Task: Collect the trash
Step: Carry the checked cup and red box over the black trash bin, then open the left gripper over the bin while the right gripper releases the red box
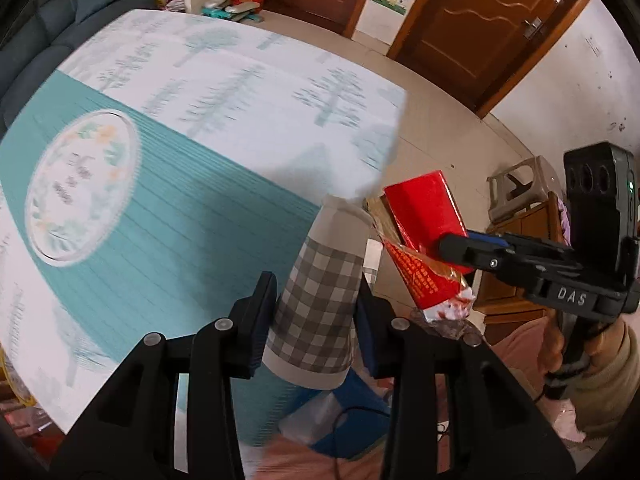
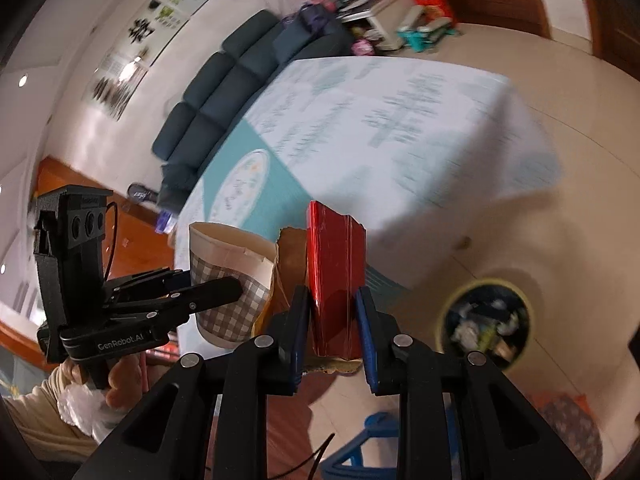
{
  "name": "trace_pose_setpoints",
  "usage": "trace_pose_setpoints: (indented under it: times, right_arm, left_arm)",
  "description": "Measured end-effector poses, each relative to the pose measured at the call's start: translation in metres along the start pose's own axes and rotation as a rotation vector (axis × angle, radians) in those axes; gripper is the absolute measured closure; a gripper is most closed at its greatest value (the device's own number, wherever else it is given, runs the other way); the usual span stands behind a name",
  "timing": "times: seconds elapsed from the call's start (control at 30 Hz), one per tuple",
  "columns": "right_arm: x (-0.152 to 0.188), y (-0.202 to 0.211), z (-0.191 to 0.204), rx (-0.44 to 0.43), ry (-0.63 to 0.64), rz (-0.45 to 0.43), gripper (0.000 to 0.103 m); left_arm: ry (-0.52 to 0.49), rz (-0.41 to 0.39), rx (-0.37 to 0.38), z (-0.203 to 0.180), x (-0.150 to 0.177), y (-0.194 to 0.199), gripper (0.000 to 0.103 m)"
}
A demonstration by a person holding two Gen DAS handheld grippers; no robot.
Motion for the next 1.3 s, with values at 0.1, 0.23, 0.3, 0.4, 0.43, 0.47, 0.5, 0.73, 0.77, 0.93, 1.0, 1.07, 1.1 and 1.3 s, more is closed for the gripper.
trace_pose_setpoints:
  times: [0.1,0.23,0.3,0.4,0.43,0.47,0.5,0.73,0.77,0.93,1.0,1.07,1.1,1.3]
  right_arm:
    - [0.024,0.01,-0.03,0.016,-0.053,-0.012,0.081]
    - [0.053,0.013,-0.082,0.034,-0.163,-0.028,0.081]
    - [0.067,0.015,-0.107,0.041,-0.212,-0.03,0.081]
    - [0.082,0.01,-0.139,0.056,-0.277,-0.025,0.082]
    - [0.086,0.008,-0.146,0.064,-0.286,-0.022,0.082]
    - [0.09,0.003,-0.154,0.073,-0.299,-0.016,0.082]
    - [0.093,-0.001,-0.161,0.077,-0.314,-0.01,0.082]
    - [0.102,-0.055,-0.21,0.149,-0.398,0.053,0.082]
    - [0.102,-0.062,-0.213,0.162,-0.4,0.063,0.082]
    - [0.099,-0.101,-0.233,0.201,-0.402,0.109,0.082]
    - [0.098,-0.116,-0.239,0.2,-0.412,0.121,0.082]
    - [0.096,-0.13,-0.247,0.194,-0.421,0.126,0.082]
    - [0.095,-0.137,-0.251,0.198,-0.423,0.134,0.082]
    - [0.097,-0.163,-0.268,0.19,-0.464,0.158,0.082]
  left_arm:
    - [-0.019,0.018,0.002,-0.039,0.009,-0.022,0.069]
    - [-0.042,0.038,-0.01,-0.079,0.017,-0.053,0.069]
    - [-0.05,0.046,-0.018,-0.098,0.021,-0.071,0.069]
    - [-0.063,0.059,-0.046,-0.115,0.029,-0.1,0.069]
    - [-0.064,0.069,-0.052,-0.114,0.029,-0.108,0.069]
    - [-0.062,0.086,-0.059,-0.117,0.031,-0.119,0.069]
    - [-0.055,0.104,-0.071,-0.12,0.035,-0.135,0.069]
    - [-0.048,0.177,-0.164,-0.124,0.046,-0.214,0.069]
    - [-0.057,0.18,-0.181,-0.125,0.047,-0.224,0.069]
    - [-0.071,0.208,-0.237,-0.125,0.052,-0.271,0.069]
    - [-0.073,0.214,-0.254,-0.123,0.053,-0.286,0.069]
    - [-0.073,0.219,-0.267,-0.121,0.054,-0.299,0.069]
    - [-0.072,0.228,-0.273,-0.12,0.054,-0.306,0.069]
    - [-0.067,0.257,-0.27,-0.111,0.051,-0.33,0.067]
Point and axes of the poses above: each gripper's, at about its wrist camera, not at the fingertips, and y roughly against the way its jaws point, z to its left, x to its underside, the point moved 5 cm from there along -y, roughly the way its jaws point, and after that the axes turned 7 degrees about z, right-handed, at the moved point
